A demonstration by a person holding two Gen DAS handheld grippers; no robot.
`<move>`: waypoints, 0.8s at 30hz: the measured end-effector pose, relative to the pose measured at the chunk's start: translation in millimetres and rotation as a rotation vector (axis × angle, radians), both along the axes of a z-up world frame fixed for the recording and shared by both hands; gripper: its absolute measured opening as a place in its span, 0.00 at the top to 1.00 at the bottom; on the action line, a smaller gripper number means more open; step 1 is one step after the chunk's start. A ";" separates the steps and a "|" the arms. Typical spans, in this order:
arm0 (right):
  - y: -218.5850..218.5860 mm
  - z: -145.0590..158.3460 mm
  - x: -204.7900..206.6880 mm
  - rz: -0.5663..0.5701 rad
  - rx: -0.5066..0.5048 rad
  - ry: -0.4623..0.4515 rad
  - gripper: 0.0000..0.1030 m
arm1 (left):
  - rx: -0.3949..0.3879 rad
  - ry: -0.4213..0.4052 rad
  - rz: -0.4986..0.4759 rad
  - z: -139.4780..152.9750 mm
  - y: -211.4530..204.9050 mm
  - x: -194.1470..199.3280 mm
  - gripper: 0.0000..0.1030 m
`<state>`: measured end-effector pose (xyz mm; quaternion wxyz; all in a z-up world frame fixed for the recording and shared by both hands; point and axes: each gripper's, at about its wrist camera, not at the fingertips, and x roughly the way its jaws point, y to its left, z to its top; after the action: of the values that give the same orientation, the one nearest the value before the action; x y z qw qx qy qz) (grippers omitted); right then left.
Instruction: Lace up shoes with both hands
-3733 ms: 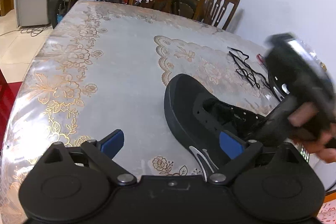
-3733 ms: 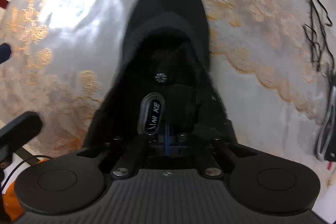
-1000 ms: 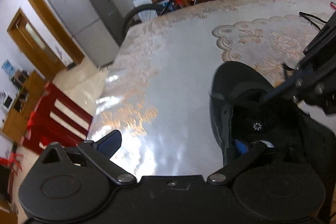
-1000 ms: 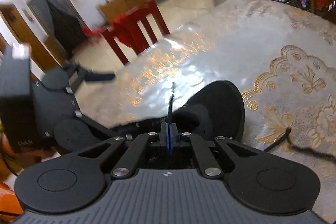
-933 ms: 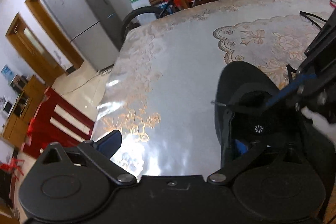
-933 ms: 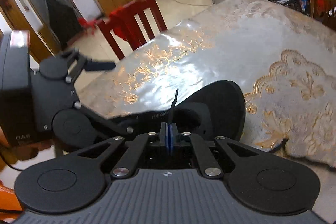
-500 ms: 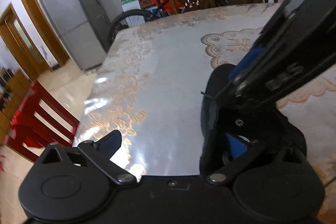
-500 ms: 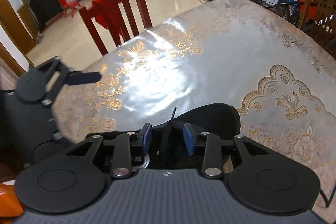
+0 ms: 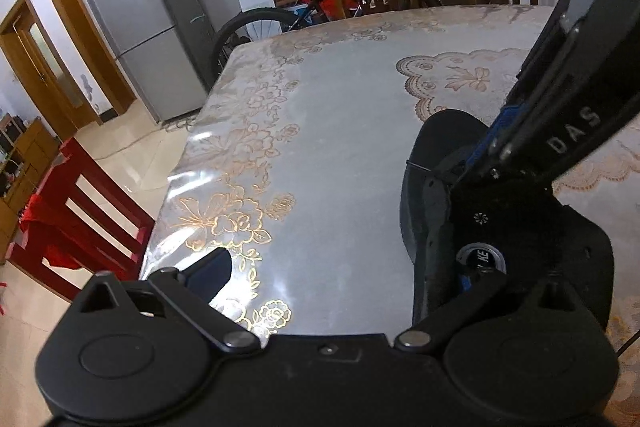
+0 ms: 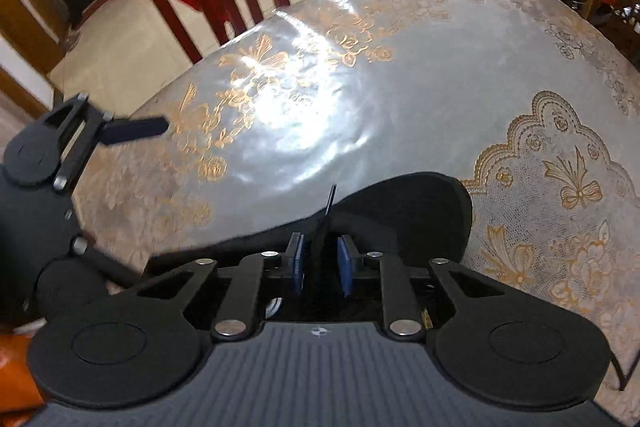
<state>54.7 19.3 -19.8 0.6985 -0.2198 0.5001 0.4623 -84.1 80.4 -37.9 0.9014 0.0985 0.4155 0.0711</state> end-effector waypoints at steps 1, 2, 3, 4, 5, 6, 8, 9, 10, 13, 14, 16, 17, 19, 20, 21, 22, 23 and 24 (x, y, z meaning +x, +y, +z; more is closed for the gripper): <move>1.2 -1.8 -1.6 0.020 -0.008 -0.008 0.79 | -0.008 0.001 0.005 0.0 0.7 0.4 0.01; 2.5 -3.7 -3.2 0.041 -0.016 -0.016 0.79 | -0.012 0.000 0.007 0.0 1.4 1.3 0.01; 4.2 -6.1 -5.6 0.061 -0.030 -0.037 0.79 | -0.014 0.000 0.008 0.3 1.5 1.7 0.01; 6.4 -9.2 -8.8 0.077 -0.046 -0.073 0.88 | -0.016 0.000 0.009 0.5 1.7 2.0 0.01; 8.1 -11.7 -10.7 0.082 -0.053 -0.098 0.93 | -0.020 0.001 0.009 0.7 1.7 1.5 0.01; 9.5 -13.4 -11.5 0.081 -0.055 -0.113 0.93 | -0.024 0.000 0.010 1.3 1.8 1.4 0.01; 4.7 -8.2 -15.4 0.083 -0.031 -0.153 0.94 | -0.037 -0.005 0.010 3.3 2.5 -0.7 0.01; 0.2 -1.6 -19.7 0.103 -0.018 -0.197 0.94 | -0.051 -0.012 0.008 5.6 2.8 -1.5 0.01; -5.3 5.8 -25.5 0.140 -0.020 -0.265 0.94 | -0.069 -0.019 0.003 8.2 3.4 -2.8 0.01; -24.3 19.8 -45.1 0.306 -0.093 -0.513 0.94 | -0.150 -0.041 -0.026 15.7 2.9 -2.9 0.01; -31.5 18.9 -51.4 0.381 -0.142 -0.599 0.94 | -0.180 -0.043 -0.038 16.9 1.7 -1.6 0.01; -45.5 14.4 -61.3 0.530 -0.210 -0.691 0.94 | -0.231 -0.040 -0.063 17.8 -2.7 1.9 0.01; -52.9 12.2 -64.9 0.606 -0.229 -0.694 0.94 | -0.238 -0.036 -0.070 17.4 -5.4 3.7 0.01; -61.7 9.0 -69.4 0.705 -0.257 -0.671 0.94 | -0.237 -0.034 -0.090 16.6 -10.4 8.3 0.01; -64.7 8.1 -71.9 0.744 -0.260 -0.668 0.94 | -0.220 -0.036 -0.104 16.6 -12.6 11.3 0.01; -66.9 7.7 -74.3 0.777 -0.256 -0.677 0.94 | -0.192 -0.038 -0.123 15.5 -14.1 16.5 0.01; -68.8 7.1 -75.6 0.801 -0.253 -0.688 0.94 | -0.170 -0.034 -0.154 13.4 -14.3 22.3 0.01; -69.6 6.9 -75.4 0.810 -0.249 -0.695 0.94 | -0.159 -0.030 -0.204 10.5 -13.6 28.2 0.02; -69.1 7.6 -74.1 0.807 -0.241 -0.697 0.94 | -0.169 -0.033 -0.264 8.2 -12.4 32.8 0.02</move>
<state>-19.4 -49.9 -12.2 0.5597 -0.6130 0.1644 0.5328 -51.3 68.0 -29.7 0.9147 0.0749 0.3885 -0.0819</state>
